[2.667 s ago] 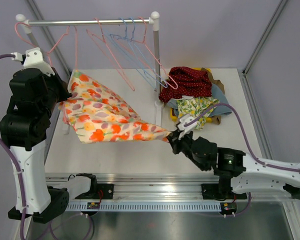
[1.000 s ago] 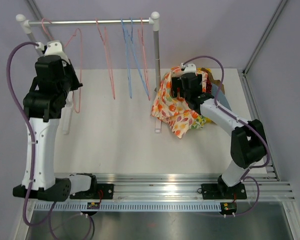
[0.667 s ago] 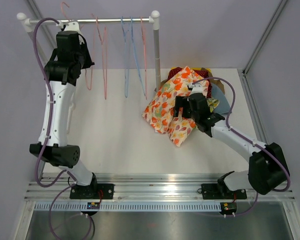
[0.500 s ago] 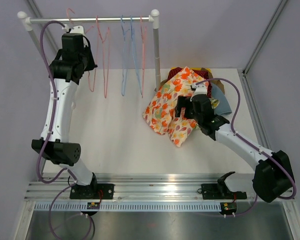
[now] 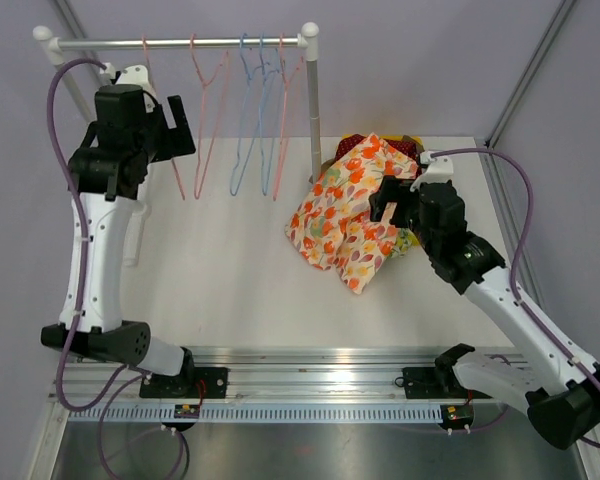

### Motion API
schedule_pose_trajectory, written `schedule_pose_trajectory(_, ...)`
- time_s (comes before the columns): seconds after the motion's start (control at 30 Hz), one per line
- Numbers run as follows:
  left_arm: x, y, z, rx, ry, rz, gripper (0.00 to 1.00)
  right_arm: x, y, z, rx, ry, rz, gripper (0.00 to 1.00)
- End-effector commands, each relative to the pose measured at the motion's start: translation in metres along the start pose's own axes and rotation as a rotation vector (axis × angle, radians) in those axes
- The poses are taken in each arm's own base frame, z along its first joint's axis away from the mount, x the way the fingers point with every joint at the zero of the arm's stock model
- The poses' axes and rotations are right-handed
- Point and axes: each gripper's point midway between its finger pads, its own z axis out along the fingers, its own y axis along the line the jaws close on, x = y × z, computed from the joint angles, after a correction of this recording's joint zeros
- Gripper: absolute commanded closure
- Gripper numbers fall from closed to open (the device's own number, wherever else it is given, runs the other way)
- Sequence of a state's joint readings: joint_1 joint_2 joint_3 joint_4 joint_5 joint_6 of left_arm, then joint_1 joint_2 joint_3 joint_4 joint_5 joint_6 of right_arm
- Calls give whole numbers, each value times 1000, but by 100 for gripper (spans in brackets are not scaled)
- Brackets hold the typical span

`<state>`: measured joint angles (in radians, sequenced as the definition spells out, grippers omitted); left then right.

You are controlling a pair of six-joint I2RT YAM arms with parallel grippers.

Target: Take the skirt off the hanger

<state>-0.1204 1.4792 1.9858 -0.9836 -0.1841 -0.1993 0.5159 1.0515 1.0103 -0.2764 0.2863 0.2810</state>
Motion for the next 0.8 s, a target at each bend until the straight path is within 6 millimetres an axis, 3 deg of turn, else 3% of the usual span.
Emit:
schedule_pose_trajectory(0.0, -20, 7, -53, 15, -103, -9, 6, -40, -4, -31, 20, -86, 21, 1)
schedule_pose_trajectory(0.17, -6, 18, -104, 28, -156, -50, 1, -59, -6, -64, 2, -105, 42, 1)
schedule_pose_trajectory(0.2, 9, 19, -121, 63, -167, -56, 1, -67, -7, -78, -10, -132, 59, 1)
schedule_pose_trajectory(0.27, 23, 14, -136, 128, -203, -64, 1, -73, -7, -96, -26, -150, 102, 1)
schedule_pose_trajectory(0.3, 31, 11, -144, 167, -217, -75, 1, -82, -8, -115, -55, -191, 122, 1)
schedule_pose_trajectory(0.33, 55, 15, -157, 188, -236, -89, 1, -82, -8, -125, -77, -202, 132, 1)
schedule_pose_trajectory(0.4, 71, 12, -169, 242, -276, -105, 1, -87, -7, -156, -145, -252, 176, 1)
schedule_pose_trajectory(0.43, 95, 16, -174, 252, -285, -111, 1, -84, -5, -165, -175, -256, 201, 1)
schedule_pose_trajectory(0.53, 125, 12, -178, 314, -273, -122, 1, -82, -11, -198, -221, -300, 249, 0)
schedule_pose_trajectory(0.57, 144, 14, -174, 313, -253, -125, 1, -81, -9, -216, -274, -327, 251, 1)
schedule_pose_trajectory(0.63, 160, 14, -168, 318, -234, -124, 1, -74, -6, -225, -331, -344, 248, 1)
schedule_pose_trajectory(0.67, 173, 17, -163, 309, -215, -126, 1, -79, -2, -241, -395, -400, 251, 0)
schedule_pose_trajectory(0.77, 185, 17, -159, 312, -201, -126, 1, -72, -3, -252, -428, -422, 268, 1)
